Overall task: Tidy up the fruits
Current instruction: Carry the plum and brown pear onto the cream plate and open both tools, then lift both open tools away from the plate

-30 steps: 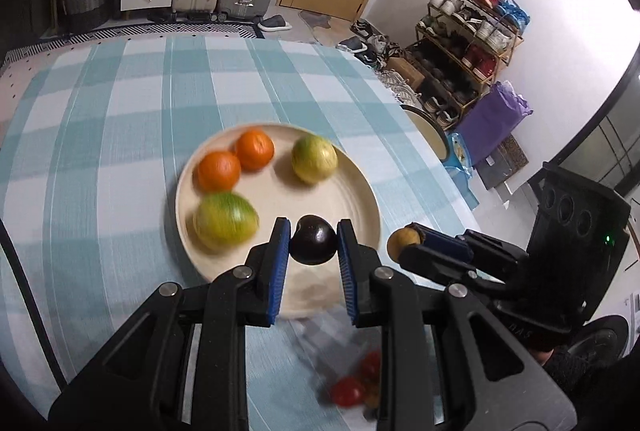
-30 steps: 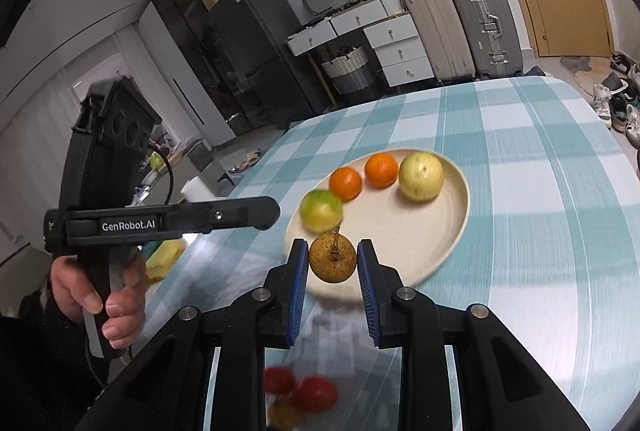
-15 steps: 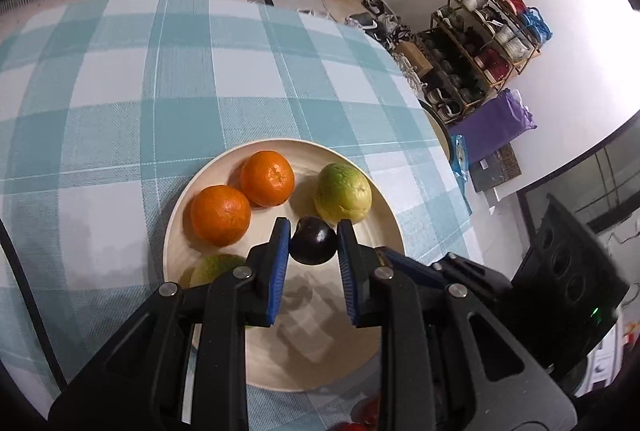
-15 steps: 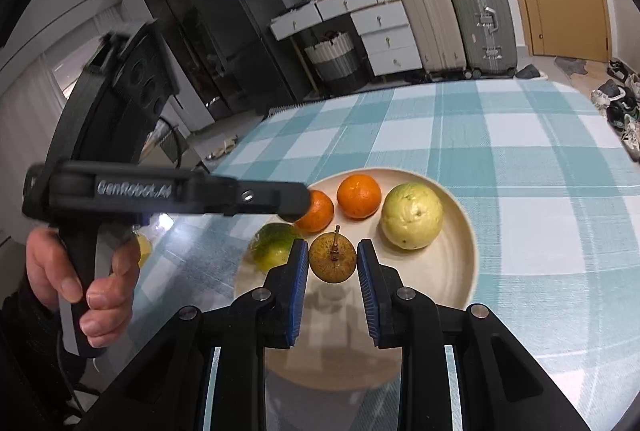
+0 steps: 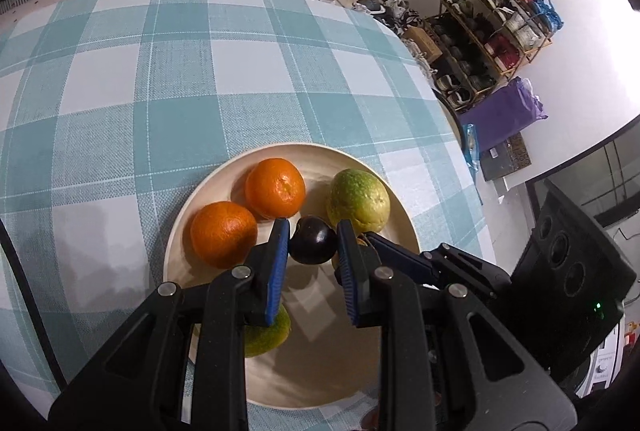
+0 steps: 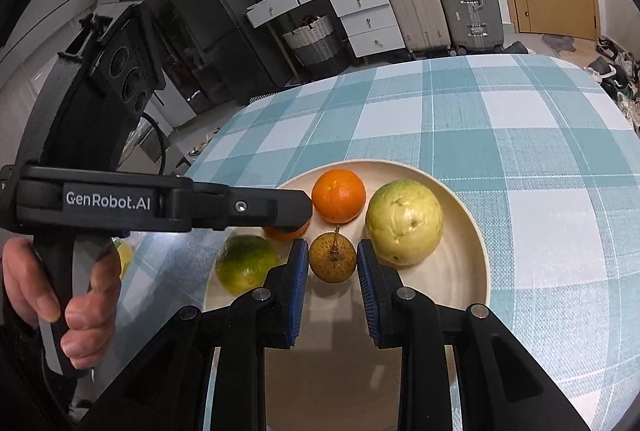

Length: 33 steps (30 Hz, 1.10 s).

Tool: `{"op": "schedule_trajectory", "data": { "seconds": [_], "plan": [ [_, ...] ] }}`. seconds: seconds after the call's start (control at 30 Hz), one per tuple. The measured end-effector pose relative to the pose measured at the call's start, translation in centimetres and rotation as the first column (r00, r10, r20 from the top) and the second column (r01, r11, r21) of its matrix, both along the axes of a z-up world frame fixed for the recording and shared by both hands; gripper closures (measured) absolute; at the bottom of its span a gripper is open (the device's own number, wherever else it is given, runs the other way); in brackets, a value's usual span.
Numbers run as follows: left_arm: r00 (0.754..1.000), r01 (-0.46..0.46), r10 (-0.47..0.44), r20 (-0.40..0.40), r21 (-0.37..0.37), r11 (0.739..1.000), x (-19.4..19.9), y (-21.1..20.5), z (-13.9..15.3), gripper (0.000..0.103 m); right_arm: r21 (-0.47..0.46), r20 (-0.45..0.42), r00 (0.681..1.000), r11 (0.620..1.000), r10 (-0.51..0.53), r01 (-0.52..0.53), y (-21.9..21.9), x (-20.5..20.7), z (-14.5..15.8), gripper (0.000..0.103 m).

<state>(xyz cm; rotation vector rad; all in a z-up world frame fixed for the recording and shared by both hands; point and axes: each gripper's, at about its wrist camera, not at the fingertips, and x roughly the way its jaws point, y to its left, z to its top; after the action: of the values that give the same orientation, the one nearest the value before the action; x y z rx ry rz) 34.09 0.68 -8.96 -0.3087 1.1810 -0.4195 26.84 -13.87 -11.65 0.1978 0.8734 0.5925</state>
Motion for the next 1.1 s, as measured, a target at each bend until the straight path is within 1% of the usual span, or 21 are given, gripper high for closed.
{"op": "schedule_trajectory", "data": {
  "seconds": [0.1, 0.2, 0.23, 0.3, 0.53, 0.6, 0.67, 0.8, 0.93, 1.0, 1.07, 1.1],
  "plan": [
    [1.0, -0.01, 0.01, -0.006, 0.0, 1.0, 0.4, 0.1, 0.1, 0.082, 0.002, 0.0, 1.0, 1.0, -0.01, 0.01, 0.2, 0.2, 0.0, 0.077],
    [1.0, -0.027, 0.027, -0.009, 0.0, 1.0, 0.6, 0.4, 0.2, 0.081, 0.0, 0.005, 1.0, 1.0, -0.016, 0.016, 0.3, 0.4, -0.1, 0.074],
    [0.999, -0.035, 0.034, -0.01, -0.003, 0.999, 0.5, 0.5, 0.3, 0.081, 0.005, 0.006, 1.0, 1.0, -0.016, 0.016, 0.3, 0.3, 0.0, 0.07],
    [0.999, -0.041, 0.041, -0.006, -0.002, 0.999, 0.3, 0.6, 0.6, 0.081, 0.017, 0.023, 1.0, 1.0, -0.015, 0.015, 0.1, -0.1, 0.3, 0.059],
    [0.997, -0.045, 0.042, 0.066, 0.037, 0.998, -2.1, 0.6, 3.0, 0.079, 0.035, 0.115, 0.993, 0.999, -0.019, 0.015, -1.0, -2.8, 2.3, 0.052],
    [0.995, -0.048, 0.044, 0.084, 0.044, 0.998, -3.0, 0.6, 3.6, 0.078, 0.034, 0.125, 0.992, 0.999, -0.026, 0.022, -1.5, -3.7, 2.6, 0.044],
    [0.993, -0.051, 0.044, 0.105, 0.058, 0.997, -4.0, 0.6, 4.3, 0.076, 0.032, 0.136, 0.99, 0.999, -0.035, 0.031, -2.1, -4.5, 2.7, 0.042],
    [0.988, -0.069, 0.056, 0.144, 0.086, 0.994, -6.3, 0.7, 5.3, 0.067, 0.035, 0.141, 0.988, 0.998, -0.058, 0.054, -3.5, -5.9, 2.9, 0.042],
    [0.981, -0.087, 0.069, 0.179, 0.098, 0.991, -9.0, 0.8, 5.8, 0.065, 0.051, 0.14, 0.986, 0.995, -0.093, 0.087, -5.1, -7.3, 3.2, 0.042],
    [0.977, -0.098, 0.075, 0.202, 0.109, 0.989, -10.6, 0.7, 6.0, 0.063, 0.062, 0.139, 0.985, 0.994, -0.103, 0.095, -5.7, -7.9, 3.3, 0.037],
    [0.97, -0.107, 0.076, 0.232, 0.124, 0.986, -12.3, 0.4, 6.2, 0.054, 0.065, 0.143, 0.984, 0.993, -0.11, 0.102, -6.1, -8.5, 3.5, 0.037],
    [0.964, -0.118, 0.081, 0.253, 0.138, 0.983, -13.3, 0.3, 6.4, 0.045, 0.069, 0.145, 0.983, 0.993, -0.11, 0.101, -6.2, -8.8, 3.6, 0.037]
  ]
}}
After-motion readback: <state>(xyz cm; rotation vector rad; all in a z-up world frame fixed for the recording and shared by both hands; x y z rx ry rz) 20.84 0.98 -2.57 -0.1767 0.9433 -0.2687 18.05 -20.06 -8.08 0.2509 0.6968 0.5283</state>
